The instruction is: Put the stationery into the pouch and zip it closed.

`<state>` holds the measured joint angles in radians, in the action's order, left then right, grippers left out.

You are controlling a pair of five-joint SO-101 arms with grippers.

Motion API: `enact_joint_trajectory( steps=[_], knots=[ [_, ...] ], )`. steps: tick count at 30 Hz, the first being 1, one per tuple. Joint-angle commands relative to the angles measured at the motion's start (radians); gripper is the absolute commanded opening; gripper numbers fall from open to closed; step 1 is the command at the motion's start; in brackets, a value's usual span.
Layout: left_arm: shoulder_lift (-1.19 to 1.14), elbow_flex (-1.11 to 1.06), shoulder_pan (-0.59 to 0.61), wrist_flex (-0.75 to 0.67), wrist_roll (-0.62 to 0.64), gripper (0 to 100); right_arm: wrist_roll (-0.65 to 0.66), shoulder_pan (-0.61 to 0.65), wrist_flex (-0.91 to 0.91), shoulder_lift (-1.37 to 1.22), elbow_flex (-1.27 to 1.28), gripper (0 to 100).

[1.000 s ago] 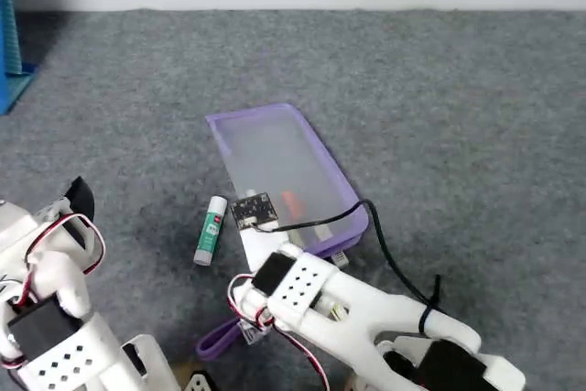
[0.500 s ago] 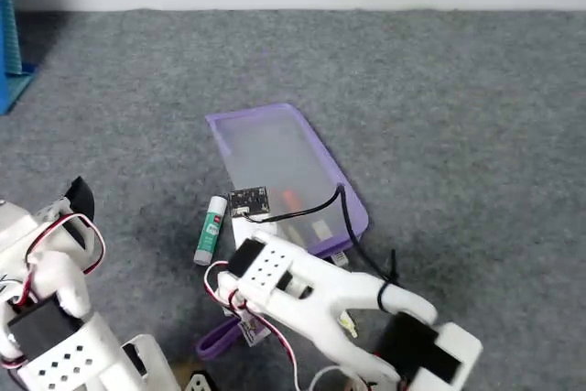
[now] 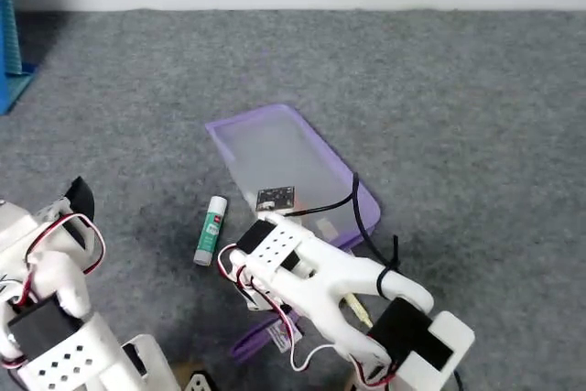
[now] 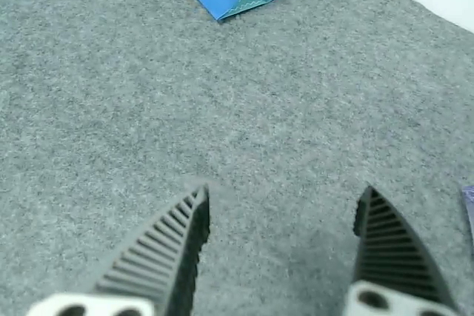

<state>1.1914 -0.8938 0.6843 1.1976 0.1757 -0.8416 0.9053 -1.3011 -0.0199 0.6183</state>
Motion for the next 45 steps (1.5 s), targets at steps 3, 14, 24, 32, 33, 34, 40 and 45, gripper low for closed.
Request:
enact_joint_trajectory(
  steps=[3,14,24,32,33,34,40,45],
  knots=[
    [0.015,0.024,0.005,-0.025,0.006,30,0.014,-0.016,-0.045,0.067,-0.031,30.3],
    [0.015,0.025,0.005,-0.020,0.006,30,0.012,-0.016,0.067,-0.084,-0.041,22.5],
    [0.015,0.027,0.002,-0.020,0.006,30,0.087,-0.016,0.031,-0.068,-0.060,0.8],
    [0.015,0.024,0.005,-0.018,0.006,30,0.296,-0.042,-0.050,0.237,-0.060,0.9],
    [0.017,0.024,0.005,-0.018,0.006,30,0.336,-0.056,-0.054,0.289,-0.058,0.9],
    [0.017,0.024,0.005,-0.018,0.006,30,0.379,-0.073,-0.059,0.340,-0.057,0.9],
    [0.017,0.024,0.000,-0.012,0.006,30,0.609,-0.162,-0.094,0.567,-0.054,0.8],
    [0.017,0.059,-0.037,0.063,-0.043,30,0.786,-0.217,-0.148,0.690,-0.054,0.8]
  ],
)
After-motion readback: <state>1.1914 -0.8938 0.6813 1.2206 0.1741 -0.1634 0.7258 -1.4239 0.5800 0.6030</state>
